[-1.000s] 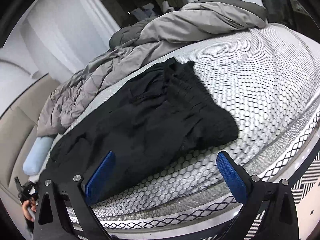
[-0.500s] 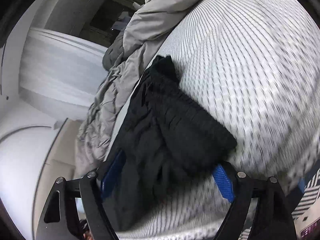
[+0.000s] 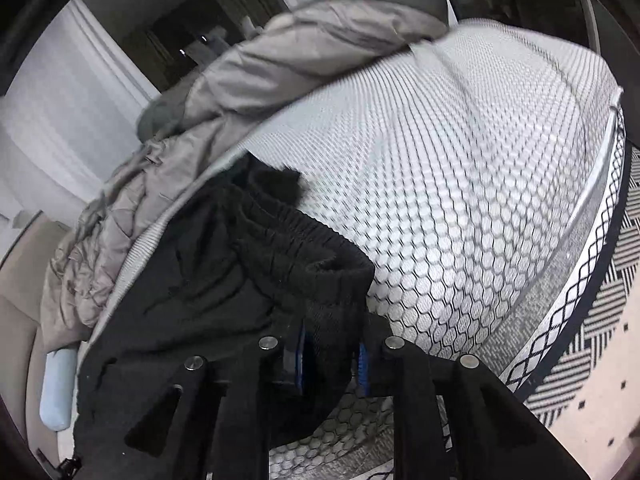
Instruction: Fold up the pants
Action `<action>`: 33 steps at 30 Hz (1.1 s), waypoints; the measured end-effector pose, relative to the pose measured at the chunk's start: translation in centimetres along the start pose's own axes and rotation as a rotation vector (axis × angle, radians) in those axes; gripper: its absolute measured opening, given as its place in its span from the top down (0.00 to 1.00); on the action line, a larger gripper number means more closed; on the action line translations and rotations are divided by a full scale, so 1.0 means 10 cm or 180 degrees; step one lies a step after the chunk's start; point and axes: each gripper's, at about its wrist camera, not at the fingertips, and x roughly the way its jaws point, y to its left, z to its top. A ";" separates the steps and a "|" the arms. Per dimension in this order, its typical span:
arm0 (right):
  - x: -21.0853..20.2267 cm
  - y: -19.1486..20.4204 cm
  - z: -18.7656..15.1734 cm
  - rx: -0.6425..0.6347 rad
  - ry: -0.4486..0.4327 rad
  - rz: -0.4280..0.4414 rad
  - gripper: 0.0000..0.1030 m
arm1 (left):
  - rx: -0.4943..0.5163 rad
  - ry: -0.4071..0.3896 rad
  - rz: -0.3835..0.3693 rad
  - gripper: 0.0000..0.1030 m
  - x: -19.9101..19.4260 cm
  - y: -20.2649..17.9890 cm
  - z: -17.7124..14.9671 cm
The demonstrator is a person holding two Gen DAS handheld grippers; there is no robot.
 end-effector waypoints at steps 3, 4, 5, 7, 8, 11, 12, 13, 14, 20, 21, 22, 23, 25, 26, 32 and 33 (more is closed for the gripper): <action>-0.02 -0.13 -0.02 0.0260 0.0083 0.0266 0.51 | -0.0084 0.0042 -0.0016 0.96 0.02 0.04 0.01; -0.02 -0.17 -0.03 0.0334 0.0116 0.0294 0.51 | -0.0117 0.0041 -0.0034 0.96 0.01 0.06 0.01; -0.02 -0.18 -0.03 0.0389 0.0134 0.0328 0.51 | -0.0142 0.0027 -0.0057 0.96 0.00 0.12 0.02; -0.08 -0.19 -0.02 0.0371 0.0078 0.0399 0.51 | -0.0138 0.0023 -0.0080 0.96 0.02 0.10 0.07; -0.10 -0.19 -0.02 0.0319 0.0064 0.0448 0.53 | -0.0124 0.0019 -0.0062 0.96 0.05 0.08 0.10; -0.07 -0.17 0.01 0.0232 0.0123 0.0342 0.85 | -0.0061 -0.0083 -0.0008 0.99 0.03 0.03 0.16; -0.09 -0.17 0.01 0.0231 0.0081 0.0371 0.86 | -0.0015 -0.0152 -0.0059 1.00 -0.04 -0.01 0.15; -0.09 -0.15 0.02 0.0193 0.0012 0.0373 0.87 | 0.0059 -0.0243 -0.0114 0.99 -0.12 -0.04 0.14; -0.13 -0.14 0.02 0.0116 -0.0057 0.0281 0.87 | 0.0155 -0.0266 -0.0088 0.99 -0.16 -0.07 0.12; 0.04 -0.35 -0.04 0.0455 0.0209 0.0224 0.81 | -0.0299 0.0214 -0.0103 0.99 0.08 0.23 0.09; 0.00 -0.35 -0.02 0.0462 0.0167 0.0306 0.81 | -0.0375 0.0191 -0.0199 0.99 0.06 0.27 0.11; -0.03 -0.36 -0.02 0.0464 0.0140 0.0390 0.78 | -0.0414 0.0174 -0.0233 0.97 0.04 0.29 0.13; -0.06 -0.38 -0.04 0.0477 0.0142 0.0472 0.72 | -0.0431 0.0171 -0.0228 0.96 0.05 0.30 0.13; -0.11 -0.48 -0.10 0.0582 0.0204 0.0674 0.64 | -0.0431 0.0193 -0.0186 0.96 0.09 0.30 0.15; -0.11 -0.52 -0.13 0.0645 0.0235 0.0773 0.62 | -0.0429 0.0195 -0.0184 0.96 0.11 0.31 0.15; 0.02 -0.56 -0.13 0.0716 0.0414 0.0793 0.60 | -0.0297 0.0041 -0.0068 0.99 0.19 0.13 0.19; 0.09 -0.54 -0.13 0.0751 0.0492 0.0789 0.60 | -0.0256 0.0018 -0.0040 0.99 0.19 0.10 0.19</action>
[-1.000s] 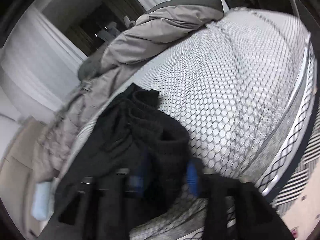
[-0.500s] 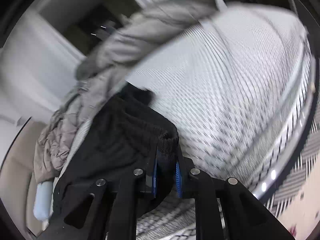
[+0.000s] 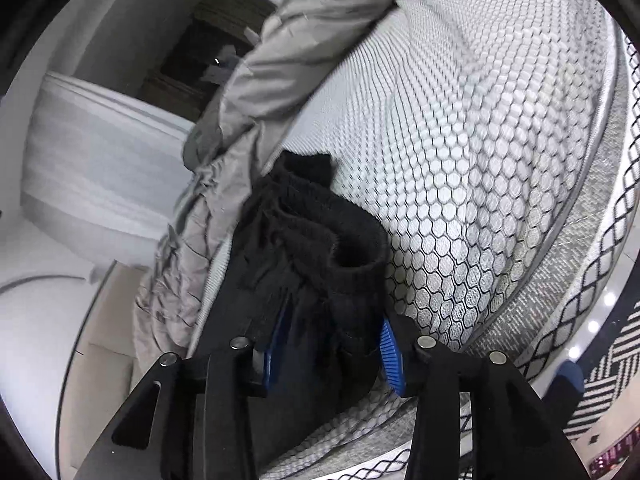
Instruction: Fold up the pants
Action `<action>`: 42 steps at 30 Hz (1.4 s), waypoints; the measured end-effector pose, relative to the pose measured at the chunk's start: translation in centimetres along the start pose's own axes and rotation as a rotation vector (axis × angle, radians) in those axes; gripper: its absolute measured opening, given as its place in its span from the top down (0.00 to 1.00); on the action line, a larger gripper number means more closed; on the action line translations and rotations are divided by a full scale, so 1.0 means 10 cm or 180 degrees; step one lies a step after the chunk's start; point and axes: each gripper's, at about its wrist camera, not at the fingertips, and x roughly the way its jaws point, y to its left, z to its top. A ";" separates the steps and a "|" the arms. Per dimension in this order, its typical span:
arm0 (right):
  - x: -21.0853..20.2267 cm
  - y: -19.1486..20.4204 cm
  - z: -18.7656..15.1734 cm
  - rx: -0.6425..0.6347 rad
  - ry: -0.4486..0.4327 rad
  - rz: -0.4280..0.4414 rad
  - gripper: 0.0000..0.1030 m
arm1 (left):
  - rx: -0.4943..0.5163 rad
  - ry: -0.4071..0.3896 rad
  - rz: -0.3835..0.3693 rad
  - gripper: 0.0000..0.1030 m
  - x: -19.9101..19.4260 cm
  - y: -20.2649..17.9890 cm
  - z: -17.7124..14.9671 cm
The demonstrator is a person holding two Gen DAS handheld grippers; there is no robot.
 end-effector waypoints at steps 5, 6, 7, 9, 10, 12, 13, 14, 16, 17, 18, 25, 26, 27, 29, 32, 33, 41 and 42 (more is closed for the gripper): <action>0.08 0.02 -0.03 0.0091 -0.0001 0.0115 0.59 | -0.0098 0.0050 -0.0008 0.99 0.04 0.01 0.01; 0.08 0.01 -0.04 0.0112 0.0020 0.0159 0.59 | -0.0126 0.0080 -0.0007 0.99 0.06 0.03 0.01; 0.08 -0.01 -0.07 0.0123 0.0055 0.0191 0.59 | -0.0144 0.0094 -0.0006 0.99 0.08 0.05 0.00; 0.08 0.00 -0.10 0.0062 0.0075 0.0151 0.59 | -0.0175 0.0110 -0.0008 0.99 0.12 0.05 0.00; 0.11 0.06 -0.13 0.0006 0.0051 0.0076 0.64 | -0.0160 0.0089 0.0002 0.99 0.13 0.04 0.00; 0.12 0.08 -0.13 -0.0067 0.0017 -0.0014 0.83 | -0.0125 0.0020 0.0006 0.99 0.09 0.02 -0.01; 0.06 0.08 -0.13 -0.0053 -0.0038 0.0038 0.87 | -0.0094 -0.0018 -0.0008 1.00 0.04 0.02 -0.03; 0.03 0.12 -0.13 -0.0041 -0.0158 0.0104 0.89 | -0.0034 -0.0052 -0.0030 1.00 -0.04 0.00 -0.06; -0.13 0.16 -0.16 -0.0095 -0.0404 0.0099 0.90 | 0.0069 -0.0103 -0.0067 1.00 -0.16 -0.02 -0.14; -0.20 0.16 -0.18 -0.0107 -0.0467 0.0108 0.90 | 0.0132 -0.0103 -0.0066 1.00 -0.20 -0.03 -0.17; -0.25 0.15 -0.18 -0.0120 -0.0480 0.0093 0.90 | 0.0191 -0.0078 -0.0059 1.00 -0.22 -0.04 -0.20; -0.39 0.28 -0.20 -0.0237 -0.0625 0.0142 0.90 | 0.0243 -0.0177 -0.0150 1.00 -0.40 -0.22 -0.11; -0.41 0.38 -0.19 -0.0312 -0.0679 0.0154 0.90 | 0.0266 -0.0189 -0.0173 1.00 -0.42 -0.29 -0.06; -0.43 0.51 -0.17 -0.0404 -0.0740 0.0145 0.90 | 0.0272 -0.0195 -0.0203 1.00 -0.43 -0.36 0.01; -0.43 0.74 -0.09 -0.0499 -0.0837 0.0130 0.90 | 0.0273 -0.0189 -0.0237 1.00 -0.42 -0.50 0.17; -0.37 1.12 0.12 -0.0650 -0.0950 0.0001 0.90 | 0.0278 -0.0184 -0.0272 1.00 -0.31 -0.79 0.58; -0.30 1.26 0.22 -0.0685 -0.0968 -0.0063 0.90 | 0.0290 -0.0173 -0.0253 1.00 -0.21 -0.89 0.72; 1.04 2.20 1.17 -0.0831 -0.0776 -0.0789 0.73 | 0.0445 0.0230 0.0337 0.77 1.36 -1.64 1.73; 1.24 2.25 1.26 -0.0871 -0.0769 -0.0930 0.68 | 0.0473 0.0343 0.0446 0.70 1.58 -1.66 1.80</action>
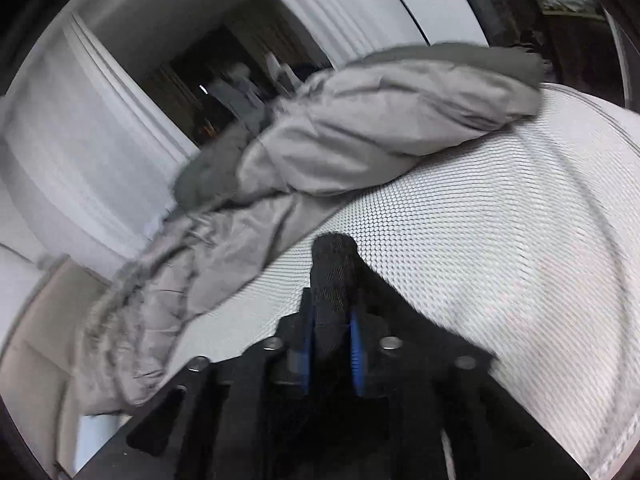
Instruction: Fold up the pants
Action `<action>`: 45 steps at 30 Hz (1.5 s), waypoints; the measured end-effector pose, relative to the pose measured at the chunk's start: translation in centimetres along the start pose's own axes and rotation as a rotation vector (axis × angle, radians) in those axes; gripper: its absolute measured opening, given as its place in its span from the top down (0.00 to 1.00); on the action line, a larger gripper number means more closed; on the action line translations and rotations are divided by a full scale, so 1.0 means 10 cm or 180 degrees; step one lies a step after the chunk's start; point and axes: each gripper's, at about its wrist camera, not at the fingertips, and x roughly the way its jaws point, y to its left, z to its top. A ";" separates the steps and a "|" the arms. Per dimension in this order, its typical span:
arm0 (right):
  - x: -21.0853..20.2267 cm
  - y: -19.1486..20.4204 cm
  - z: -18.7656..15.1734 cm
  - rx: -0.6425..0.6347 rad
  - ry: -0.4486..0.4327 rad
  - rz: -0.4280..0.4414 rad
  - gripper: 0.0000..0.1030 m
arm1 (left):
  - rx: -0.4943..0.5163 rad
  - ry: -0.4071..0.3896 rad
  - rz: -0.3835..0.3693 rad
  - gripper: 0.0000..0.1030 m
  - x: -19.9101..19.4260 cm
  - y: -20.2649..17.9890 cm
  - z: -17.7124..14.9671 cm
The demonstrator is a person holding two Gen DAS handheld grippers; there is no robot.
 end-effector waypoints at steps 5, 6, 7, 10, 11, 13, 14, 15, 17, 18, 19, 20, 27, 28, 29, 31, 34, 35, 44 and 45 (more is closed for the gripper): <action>0.70 0.09 0.29 0.0004 0.0103 -0.0265 0.52 | 0.0048 0.0244 0.0093 0.33 0.32 0.05 0.23; 0.69 0.07 0.27 0.0048 0.0109 -0.0147 0.50 | 0.0061 0.0205 0.0088 0.28 0.26 0.08 0.29; 0.67 0.06 0.23 -0.0006 0.0113 -0.0111 0.43 | 0.0035 0.0140 0.0096 0.26 0.18 0.12 0.31; 0.50 0.11 0.01 -0.0341 0.0100 -0.0013 0.35 | -0.0040 -0.0002 0.0005 0.21 -0.06 0.21 0.29; 0.43 0.10 -0.07 -0.0368 0.0125 0.0045 0.32 | -0.0075 -0.0027 -0.0055 0.18 -0.17 0.23 0.24; 0.23 0.07 -0.28 -0.0363 0.0184 0.0242 0.21 | -0.0136 -0.0050 -0.0159 0.13 -0.34 0.25 0.07; 0.12 0.05 -0.41 -0.0363 0.0210 0.0382 0.15 | -0.0194 -0.0059 -0.0232 0.08 -0.43 0.28 -0.07; 0.03 0.04 -0.50 -0.0356 0.0197 0.0440 0.14 | -0.0243 -0.0057 -0.0298 0.05 -0.49 0.31 -0.20; -0.17 0.00 -0.69 -0.0347 0.0164 0.0428 0.10 | -0.0318 -0.0005 -0.0440 0.02 -0.60 0.32 -0.52; -0.28 -0.03 -0.79 -0.0318 0.0151 0.0431 0.09 | -0.0304 0.0033 -0.0491 0.02 -0.64 0.32 -0.69; -0.37 -0.07 -0.90 -0.0282 0.0183 0.0511 0.09 | -0.0306 0.0078 -0.0528 0.02 -0.66 0.30 -0.84; -0.44 -0.10 -0.98 -0.0215 0.0198 0.0579 0.09 | -0.0303 0.0099 -0.0548 0.02 -0.69 0.31 -0.96; -0.52 -0.25 -1.49 -0.0154 0.0530 0.0852 0.09 | -0.0408 0.0353 -0.0689 0.40 -0.39 0.32 -1.41; -0.50 -0.25 -1.50 -0.0154 0.0572 0.0870 0.09 | -0.0417 0.0377 -0.0713 0.49 -0.30 0.32 -1.41; -0.47 -0.24 -1.51 -0.0166 0.0600 0.0880 0.09 | -0.0439 0.0388 -0.0710 0.52 -0.24 0.32 -1.40; -0.43 -0.20 -1.51 -0.0201 0.0627 0.0869 0.09 | -0.0476 0.0350 -0.0713 0.52 -0.14 0.27 -1.35; -0.39 -0.12 -1.51 -0.0302 0.0609 0.0890 0.09 | -0.0378 0.0202 -0.0675 0.52 -0.06 0.17 -1.23; -0.40 -0.09 -1.52 -0.0352 0.0593 0.0878 0.09 | -0.0362 0.0182 -0.0639 0.53 -0.02 0.15 -1.20; -0.36 -0.19 -1.52 -0.0337 0.0604 0.0778 0.09 | -0.0378 -0.0124 -0.0547 1.00 -0.15 0.28 -1.12; -0.37 -0.22 -1.50 -0.0320 0.0601 0.0763 0.09 | -0.0350 -0.0123 -0.0499 1.00 -0.16 0.29 -1.12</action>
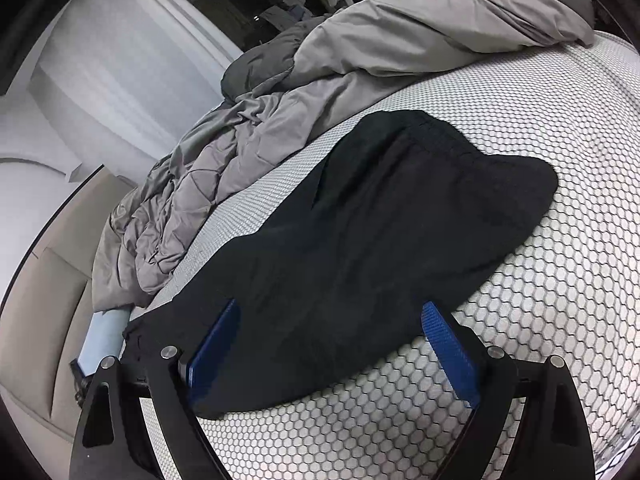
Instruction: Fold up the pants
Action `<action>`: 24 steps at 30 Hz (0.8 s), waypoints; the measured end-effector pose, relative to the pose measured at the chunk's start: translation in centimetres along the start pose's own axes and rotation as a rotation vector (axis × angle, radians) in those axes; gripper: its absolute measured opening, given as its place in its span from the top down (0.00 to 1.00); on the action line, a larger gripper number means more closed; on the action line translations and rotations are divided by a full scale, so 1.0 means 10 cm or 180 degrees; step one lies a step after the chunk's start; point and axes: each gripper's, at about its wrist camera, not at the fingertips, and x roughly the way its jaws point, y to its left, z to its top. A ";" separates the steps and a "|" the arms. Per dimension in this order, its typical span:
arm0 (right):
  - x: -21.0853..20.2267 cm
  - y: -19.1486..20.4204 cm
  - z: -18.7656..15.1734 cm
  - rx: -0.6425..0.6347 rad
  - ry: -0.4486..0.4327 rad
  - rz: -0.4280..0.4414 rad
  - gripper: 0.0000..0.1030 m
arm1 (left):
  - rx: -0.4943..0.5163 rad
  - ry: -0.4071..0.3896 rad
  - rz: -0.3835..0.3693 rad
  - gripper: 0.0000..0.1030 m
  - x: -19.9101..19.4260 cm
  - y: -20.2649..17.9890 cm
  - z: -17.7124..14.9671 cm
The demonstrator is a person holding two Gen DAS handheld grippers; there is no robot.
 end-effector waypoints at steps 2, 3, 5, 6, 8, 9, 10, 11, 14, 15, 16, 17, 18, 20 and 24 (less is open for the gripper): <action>-0.02 -0.05 0.00 0.0046 -0.0001 -0.0011 0.09 | 0.0058 0.0112 0.0192 1.00 0.08 0.05 0.00; -0.01 -0.07 0.00 0.0062 0.0012 -0.0010 0.09 | 0.0000 0.0172 0.0284 0.99 0.12 0.10 0.00; -0.01 -0.10 0.00 0.0079 0.0020 -0.0026 0.09 | -0.0259 0.0260 0.0162 0.98 0.12 0.23 -0.02; -0.01 -0.12 -0.01 0.0091 0.0040 -0.0052 0.09 | -0.0321 0.0278 0.0100 0.96 0.09 0.27 -0.02; -0.02 -0.16 0.00 0.0142 0.0043 -0.0048 0.09 | -0.0395 0.0291 0.0004 0.82 0.01 0.32 -0.05; -0.03 -0.18 0.00 0.0174 0.0043 -0.0038 0.09 | -0.0446 0.0285 -0.0049 0.75 -0.05 0.35 -0.07; -0.04 -0.21 0.00 0.0211 0.0040 -0.0015 0.09 | -0.0507 0.0271 -0.0108 0.63 -0.08 0.38 -0.09; -0.05 -0.22 0.01 0.0235 0.0037 -0.0002 0.09 | -0.0534 0.0272 -0.0169 0.58 -0.08 0.41 -0.09; -0.07 -0.24 0.00 0.0281 0.0055 0.0033 0.09 | -0.0580 0.0386 -0.0180 0.58 0.08 0.41 -0.07; -0.07 -0.25 0.00 0.0294 0.0067 0.0036 0.09 | -0.0626 0.0418 -0.0170 0.58 0.18 0.42 -0.03; -0.07 -0.25 0.00 0.0296 0.0076 0.0039 0.09 | -0.0672 0.0389 -0.0166 0.60 0.24 0.43 -0.01; -0.06 -0.25 -0.01 0.0289 0.0086 0.0036 0.09 | -0.0690 0.0348 -0.0150 0.78 0.29 0.42 0.03; -0.05 -0.25 -0.02 0.0284 0.0092 0.0021 0.09 | -0.0686 0.0295 -0.0111 0.87 0.31 0.42 0.05; -0.04 -0.26 -0.02 0.0295 0.0110 0.0000 0.09 | -0.0693 0.0206 -0.0146 0.98 0.31 0.40 0.10; -0.04 -0.28 -0.01 0.0323 0.0102 -0.0008 0.09 | -0.0477 -0.0124 -0.0116 0.98 -0.09 0.38 0.16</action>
